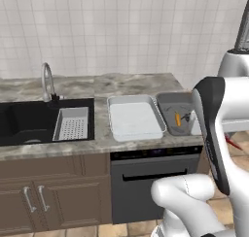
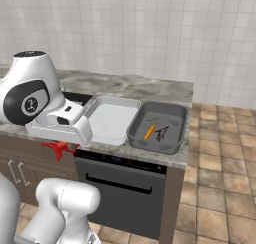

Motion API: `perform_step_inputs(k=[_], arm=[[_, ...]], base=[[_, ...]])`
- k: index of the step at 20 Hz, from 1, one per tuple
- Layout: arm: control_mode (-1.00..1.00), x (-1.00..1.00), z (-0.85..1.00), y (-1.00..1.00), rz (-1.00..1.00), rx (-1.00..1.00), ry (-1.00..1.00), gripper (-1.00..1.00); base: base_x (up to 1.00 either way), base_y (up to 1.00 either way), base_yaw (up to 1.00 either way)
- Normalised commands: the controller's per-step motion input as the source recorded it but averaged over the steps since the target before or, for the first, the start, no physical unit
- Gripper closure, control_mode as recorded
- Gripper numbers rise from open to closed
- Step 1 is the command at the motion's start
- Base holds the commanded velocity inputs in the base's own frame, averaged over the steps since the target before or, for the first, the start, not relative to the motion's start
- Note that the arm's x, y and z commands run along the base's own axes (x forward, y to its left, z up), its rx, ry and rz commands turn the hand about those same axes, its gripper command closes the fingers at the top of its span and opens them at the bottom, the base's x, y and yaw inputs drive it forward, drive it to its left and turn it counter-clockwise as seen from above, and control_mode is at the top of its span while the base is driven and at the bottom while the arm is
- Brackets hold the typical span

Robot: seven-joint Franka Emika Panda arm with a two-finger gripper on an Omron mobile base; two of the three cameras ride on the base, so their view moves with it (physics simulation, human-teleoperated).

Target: Place one carrot and one fish in each tupperware on the nearby counter, to pack two identical lunches.

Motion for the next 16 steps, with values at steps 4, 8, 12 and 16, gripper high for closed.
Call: perform_step_inputs(k=[4, 8, 12, 16], arm=[[1.00, 0.00, 0.00, 0.00, 0.00, 0.00, 0.00, 1.00], [1.00, 0.00, 0.00, 0.00, 0.00, 0.00, 0.00, 1.00], [1.00, 0.00, 0.00, 0.00, 0.00, 0.00, 0.00, 1.00], [-1.00, 0.14, -0.11, 0.02, 0.00, 0.00, 0.00, 1.00]], base=[[0.66, 0.19, 0.00], [0.54, 0.00, 0.00], [0.35, 0.02, -0.01], [0.31, 0.09, 0.00]])
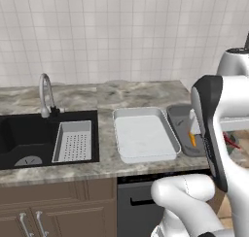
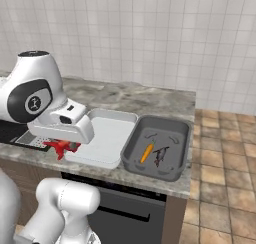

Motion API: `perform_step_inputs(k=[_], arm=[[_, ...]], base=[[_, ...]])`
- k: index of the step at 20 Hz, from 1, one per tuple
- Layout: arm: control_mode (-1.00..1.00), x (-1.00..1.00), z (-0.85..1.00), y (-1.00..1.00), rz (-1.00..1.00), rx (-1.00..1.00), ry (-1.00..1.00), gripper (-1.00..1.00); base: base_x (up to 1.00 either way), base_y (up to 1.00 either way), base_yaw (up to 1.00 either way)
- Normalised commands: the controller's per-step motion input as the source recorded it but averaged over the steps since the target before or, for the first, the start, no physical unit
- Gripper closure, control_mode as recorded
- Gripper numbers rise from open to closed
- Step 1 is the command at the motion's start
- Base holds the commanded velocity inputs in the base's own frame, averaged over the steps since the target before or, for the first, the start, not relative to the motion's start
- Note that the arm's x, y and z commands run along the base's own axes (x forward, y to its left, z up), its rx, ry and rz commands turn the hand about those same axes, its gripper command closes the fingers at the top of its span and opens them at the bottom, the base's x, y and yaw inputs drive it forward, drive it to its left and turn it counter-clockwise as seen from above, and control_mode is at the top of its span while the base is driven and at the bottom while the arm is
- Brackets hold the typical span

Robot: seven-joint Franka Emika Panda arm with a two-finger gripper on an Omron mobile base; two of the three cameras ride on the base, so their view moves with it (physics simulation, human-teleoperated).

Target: Place one carrot and one fish in each tupperware on the nearby counter, to pack two identical lunches.

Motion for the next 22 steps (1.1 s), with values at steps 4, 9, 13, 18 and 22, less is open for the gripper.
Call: perform_step_inputs(k=[4, 9, 13, 18, 22], arm=[[-1.00, 0.74, -0.44, 0.04, -0.01, 0.00, -0.04, 1.00], [-1.00, 0.95, -0.43, 0.05, 0.00, 0.00, -0.07, 1.00], [-1.00, 0.99, -0.50, 0.16, 0.00, 0.00, 0.00, 1.00], [-1.00, 0.93, -0.62, 0.22, 0.00, 0.00, 0.00, 1.00], [-1.00, 0.69, -0.46, 0.04, -0.01, 0.00, 0.00, 1.00]], base=[[0.00, 0.00, 0.00], [0.00, 0.00, 0.00], [0.00, 0.00, 0.00], [0.00, 0.00, 0.00], [0.00, 0.00, 0.00]])
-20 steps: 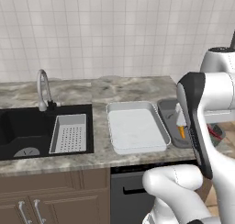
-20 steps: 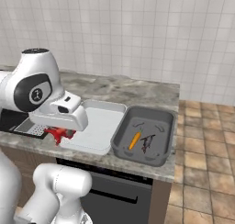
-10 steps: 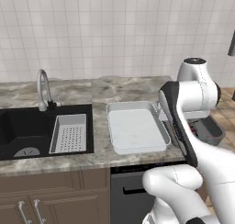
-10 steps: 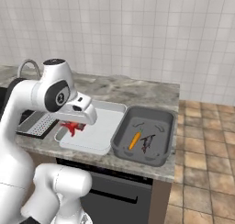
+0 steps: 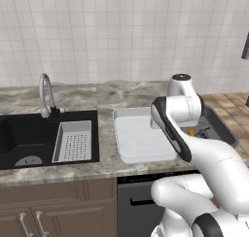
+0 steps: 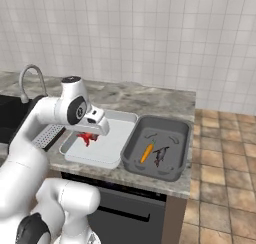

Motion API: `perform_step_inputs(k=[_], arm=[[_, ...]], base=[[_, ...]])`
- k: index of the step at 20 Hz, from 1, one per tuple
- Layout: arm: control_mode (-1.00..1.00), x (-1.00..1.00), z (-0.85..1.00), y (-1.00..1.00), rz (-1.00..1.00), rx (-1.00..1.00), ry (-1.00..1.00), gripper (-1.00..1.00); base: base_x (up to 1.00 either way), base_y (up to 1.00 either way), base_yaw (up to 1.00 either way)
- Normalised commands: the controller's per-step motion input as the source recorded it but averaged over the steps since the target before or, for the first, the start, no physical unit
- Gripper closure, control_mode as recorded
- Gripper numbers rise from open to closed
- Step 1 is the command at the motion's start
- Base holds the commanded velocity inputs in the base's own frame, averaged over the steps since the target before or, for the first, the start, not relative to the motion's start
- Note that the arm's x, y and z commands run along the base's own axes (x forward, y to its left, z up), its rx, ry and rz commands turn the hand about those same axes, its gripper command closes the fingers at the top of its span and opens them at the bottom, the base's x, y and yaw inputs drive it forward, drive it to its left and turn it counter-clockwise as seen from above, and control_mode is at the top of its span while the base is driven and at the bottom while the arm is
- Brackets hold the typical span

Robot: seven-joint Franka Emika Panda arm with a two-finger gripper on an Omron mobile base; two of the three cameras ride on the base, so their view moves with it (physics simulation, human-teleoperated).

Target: Place one carrot and one fish in each tupperware on the nearby counter, to pack two identical lunches.

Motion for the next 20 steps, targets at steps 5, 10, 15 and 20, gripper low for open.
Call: perform_step_inputs(k=[5, 10, 15, 20], arm=[[-1.00, 0.47, -0.25, 0.00, -0.08, -0.02, 0.00, 1.00], [-1.00, 0.39, -0.26, 0.00, -0.08, -0.01, 0.00, 1.00], [-1.00, 0.34, -0.31, -0.02, -0.03, 0.00, 0.00, 1.00], [-1.00, 0.30, -0.30, -0.10, 0.00, 0.00, 0.00, 1.00]], base=[[0.00, 0.00, 0.00], [0.00, 0.00, 0.00], [0.00, 0.00, 0.00], [0.00, 0.00, 0.00]])
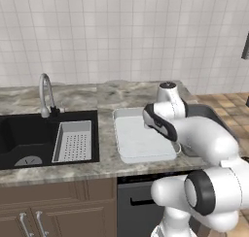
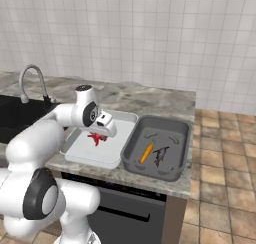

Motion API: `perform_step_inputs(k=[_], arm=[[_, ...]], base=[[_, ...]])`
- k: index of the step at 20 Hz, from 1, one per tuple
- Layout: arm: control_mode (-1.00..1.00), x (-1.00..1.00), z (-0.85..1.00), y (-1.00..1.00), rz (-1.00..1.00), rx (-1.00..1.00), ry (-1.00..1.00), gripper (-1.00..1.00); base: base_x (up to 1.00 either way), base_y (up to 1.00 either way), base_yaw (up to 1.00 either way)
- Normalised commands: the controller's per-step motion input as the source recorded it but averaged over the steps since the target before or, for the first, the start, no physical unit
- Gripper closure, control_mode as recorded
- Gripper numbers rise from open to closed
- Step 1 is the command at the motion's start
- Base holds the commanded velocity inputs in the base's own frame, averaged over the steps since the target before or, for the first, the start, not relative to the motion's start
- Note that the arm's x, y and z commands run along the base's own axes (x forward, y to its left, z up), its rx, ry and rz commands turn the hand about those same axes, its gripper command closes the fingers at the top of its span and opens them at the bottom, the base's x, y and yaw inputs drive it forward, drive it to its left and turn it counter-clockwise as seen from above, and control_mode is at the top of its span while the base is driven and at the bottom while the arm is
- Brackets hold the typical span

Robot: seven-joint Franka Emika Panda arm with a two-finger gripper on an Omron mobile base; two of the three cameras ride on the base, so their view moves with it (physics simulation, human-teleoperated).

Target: Place one carrot and one fish in each tupperware on the nearby counter, to pack two identical lunches.

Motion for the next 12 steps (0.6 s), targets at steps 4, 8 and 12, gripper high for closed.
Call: perform_step_inputs(k=[4, 8, 12], arm=[[-1.00, 0.36, -0.32, -0.04, 0.00, 0.00, 0.00, 1.00], [-1.00, 0.43, -0.34, 0.00, 0.00, 0.00, 0.00, 1.00], [-1.00, 0.44, -0.36, 0.00, 0.00, 0.00, 0.00, 1.00]], base=[[0.00, 0.00, 0.00], [0.00, 0.00, 0.00], [0.00, 0.00, 0.00]])
